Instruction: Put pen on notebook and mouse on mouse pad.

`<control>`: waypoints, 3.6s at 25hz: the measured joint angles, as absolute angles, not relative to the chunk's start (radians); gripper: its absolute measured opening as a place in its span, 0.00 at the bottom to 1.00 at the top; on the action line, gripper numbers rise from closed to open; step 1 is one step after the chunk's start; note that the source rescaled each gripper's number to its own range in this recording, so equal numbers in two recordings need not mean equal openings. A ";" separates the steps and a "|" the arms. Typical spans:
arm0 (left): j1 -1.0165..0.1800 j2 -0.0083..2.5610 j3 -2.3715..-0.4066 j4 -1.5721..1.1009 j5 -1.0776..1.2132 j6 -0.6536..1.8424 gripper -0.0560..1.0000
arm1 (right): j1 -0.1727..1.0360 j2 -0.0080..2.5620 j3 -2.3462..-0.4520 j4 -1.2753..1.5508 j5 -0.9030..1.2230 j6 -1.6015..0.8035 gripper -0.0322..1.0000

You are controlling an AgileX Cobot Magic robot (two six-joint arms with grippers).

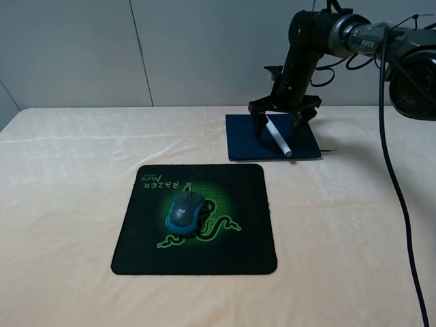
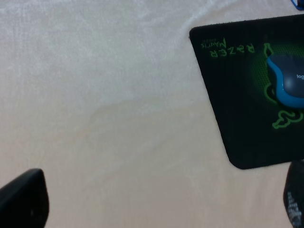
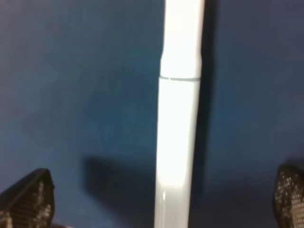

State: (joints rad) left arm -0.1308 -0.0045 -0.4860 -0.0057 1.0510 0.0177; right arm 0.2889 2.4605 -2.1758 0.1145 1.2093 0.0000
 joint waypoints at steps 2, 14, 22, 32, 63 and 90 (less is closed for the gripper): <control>-0.131 -0.005 -0.486 -0.006 1.051 0.018 1.00 | 0.289 2.437 -2.176 0.114 1.210 0.000 1.00; -0.131 -0.005 -0.486 -0.006 1.051 0.018 1.00 | 0.289 2.253 -2.176 0.113 1.213 0.000 1.00; -0.131 -0.005 -0.486 -0.006 1.051 0.018 1.00 | 0.289 2.065 -2.112 0.113 1.214 0.000 1.00; -0.131 -0.005 -0.486 -0.006 1.051 0.018 1.00 | 0.289 1.737 -1.731 0.110 1.214 0.000 1.00; -0.131 -0.005 -0.486 -0.006 1.051 0.019 1.00 | 0.168 0.604 -0.780 0.110 1.201 0.028 1.00; -0.131 -0.005 -0.486 -0.006 1.051 0.019 1.00 | -0.005 -0.004 -0.489 0.010 1.031 0.028 1.00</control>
State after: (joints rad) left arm -0.1308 -0.0045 -0.4860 -0.0057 1.0513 0.0188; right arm -0.0045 -0.0043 -0.4888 0.0103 1.0305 0.0279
